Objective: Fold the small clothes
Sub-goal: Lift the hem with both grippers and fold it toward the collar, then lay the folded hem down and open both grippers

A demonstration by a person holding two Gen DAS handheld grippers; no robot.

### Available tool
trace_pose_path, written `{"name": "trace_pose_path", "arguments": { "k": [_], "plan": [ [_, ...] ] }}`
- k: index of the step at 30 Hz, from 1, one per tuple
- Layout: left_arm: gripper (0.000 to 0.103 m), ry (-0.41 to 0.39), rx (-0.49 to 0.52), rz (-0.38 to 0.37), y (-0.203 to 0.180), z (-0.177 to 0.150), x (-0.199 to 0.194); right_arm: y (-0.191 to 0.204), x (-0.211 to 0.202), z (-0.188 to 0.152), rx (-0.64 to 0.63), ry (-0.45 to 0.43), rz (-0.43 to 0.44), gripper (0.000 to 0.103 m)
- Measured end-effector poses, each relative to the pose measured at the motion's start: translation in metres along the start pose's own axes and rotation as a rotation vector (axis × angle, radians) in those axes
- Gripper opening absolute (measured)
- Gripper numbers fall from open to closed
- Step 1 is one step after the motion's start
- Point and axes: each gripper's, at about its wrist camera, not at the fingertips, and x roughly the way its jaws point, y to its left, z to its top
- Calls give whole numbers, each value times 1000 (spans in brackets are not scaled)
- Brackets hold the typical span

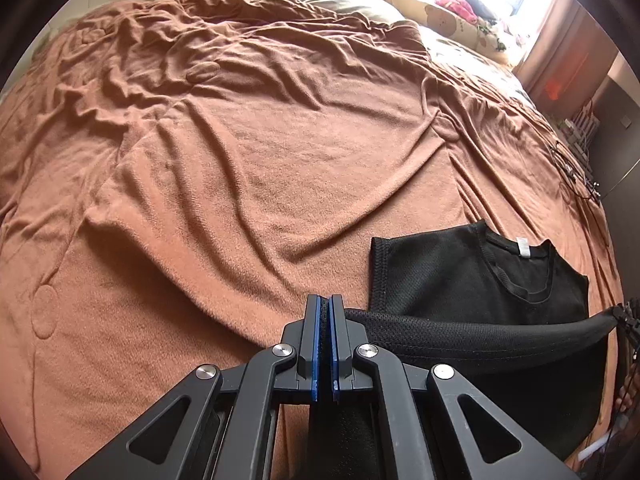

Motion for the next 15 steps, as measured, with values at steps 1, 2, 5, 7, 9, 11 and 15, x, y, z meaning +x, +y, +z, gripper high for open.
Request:
{"name": "trace_pose_path", "arguments": {
  "k": [1, 2, 5, 7, 9, 11, 15],
  "plan": [
    [4, 5, -2, 2, 0, 3, 4, 0, 5, 3, 0, 3, -5, 2],
    [4, 8, -5, 3, 1, 5, 8, 0, 9, 5, -1, 6, -10, 2],
    [4, 15, -1, 7, -1, 11, 19, -1, 22, 9, -1, 18, -29, 2],
    [4, 17, 4, 14, -2, 15, 24, -1, 31, 12, 0, 27, -39, 2],
    [4, 19, 9, 22, -3, 19, 29, -1, 38, 17, 2, 32, -41, 2],
    [4, 22, 14, 33, -4, 23, 35, -2, 44, 21, 9, 30, -48, 2],
    [6, 42, -12, 42, -3, 30, 45, -2, 53, 27, 28, 38, -61, 10]
  ]
}}
